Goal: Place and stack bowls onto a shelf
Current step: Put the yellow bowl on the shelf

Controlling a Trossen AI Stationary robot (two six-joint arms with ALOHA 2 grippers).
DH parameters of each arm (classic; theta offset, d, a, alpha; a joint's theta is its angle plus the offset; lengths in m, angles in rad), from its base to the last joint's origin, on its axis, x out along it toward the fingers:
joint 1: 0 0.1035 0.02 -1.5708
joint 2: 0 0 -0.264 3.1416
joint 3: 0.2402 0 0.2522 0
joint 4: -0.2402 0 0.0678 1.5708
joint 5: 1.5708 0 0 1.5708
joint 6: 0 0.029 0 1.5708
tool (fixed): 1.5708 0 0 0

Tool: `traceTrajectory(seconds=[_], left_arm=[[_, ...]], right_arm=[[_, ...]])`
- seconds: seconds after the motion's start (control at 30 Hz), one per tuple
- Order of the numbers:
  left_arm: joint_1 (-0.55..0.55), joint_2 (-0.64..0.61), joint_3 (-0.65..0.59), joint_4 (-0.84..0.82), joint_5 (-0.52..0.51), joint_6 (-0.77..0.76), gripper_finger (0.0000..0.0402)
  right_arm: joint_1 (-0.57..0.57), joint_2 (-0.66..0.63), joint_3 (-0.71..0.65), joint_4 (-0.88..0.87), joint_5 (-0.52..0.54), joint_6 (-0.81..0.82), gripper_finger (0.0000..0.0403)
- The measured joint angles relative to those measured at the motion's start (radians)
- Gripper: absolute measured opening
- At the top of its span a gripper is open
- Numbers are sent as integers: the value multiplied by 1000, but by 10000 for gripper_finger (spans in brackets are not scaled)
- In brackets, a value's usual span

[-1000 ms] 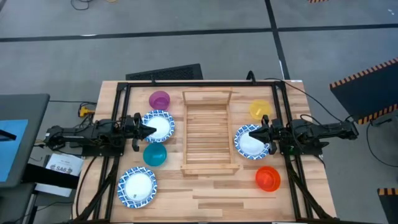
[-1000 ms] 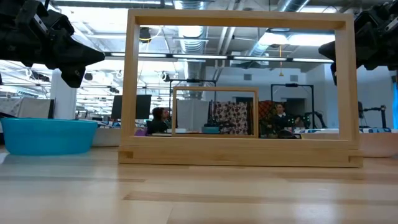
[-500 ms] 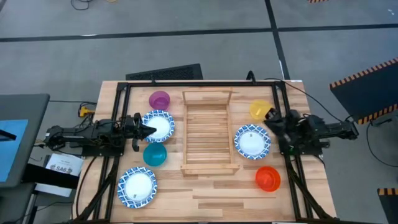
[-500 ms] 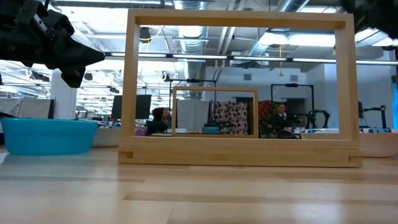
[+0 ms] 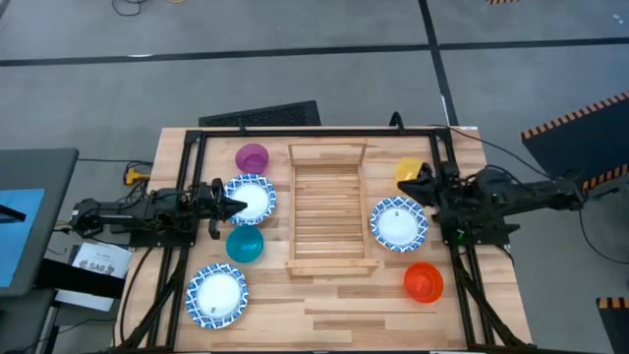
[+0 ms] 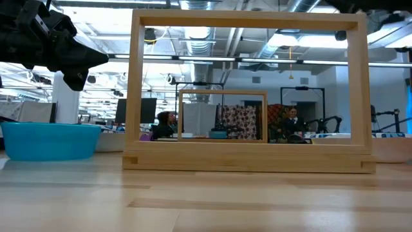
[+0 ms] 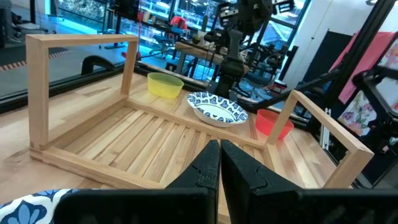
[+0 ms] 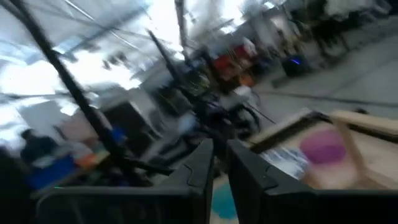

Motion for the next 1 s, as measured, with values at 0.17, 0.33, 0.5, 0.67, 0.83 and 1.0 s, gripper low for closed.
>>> traceTrajectory(seconds=[0.17, 0.33, 0.5, 0.67, 0.83, 1.0], left_arm=[[0, 0, 0, 0, 0, 0, 0], [0, 0, 0, 0, 0, 0, 0], [0, 0, 0, 0, 0, 0, 0], [0, 0, 0, 0, 0, 0, 0], [0, 0, 0, 0, 0, 0, 0], [0, 0, 0, 0, 0, 0, 0]], right_arm=[[-76, 199, 138, -177, 44, 88, 104], [-237, 394, 330, -488, 37, 204, 190], [-444, 579, 487, -903, -10, 409, 273], [-556, 699, 488, -1184, -78, 544, 295], [-577, 720, 407, -1280, -71, 702, 295], [-592, 684, 319, -1272, -31, 892, 295]])
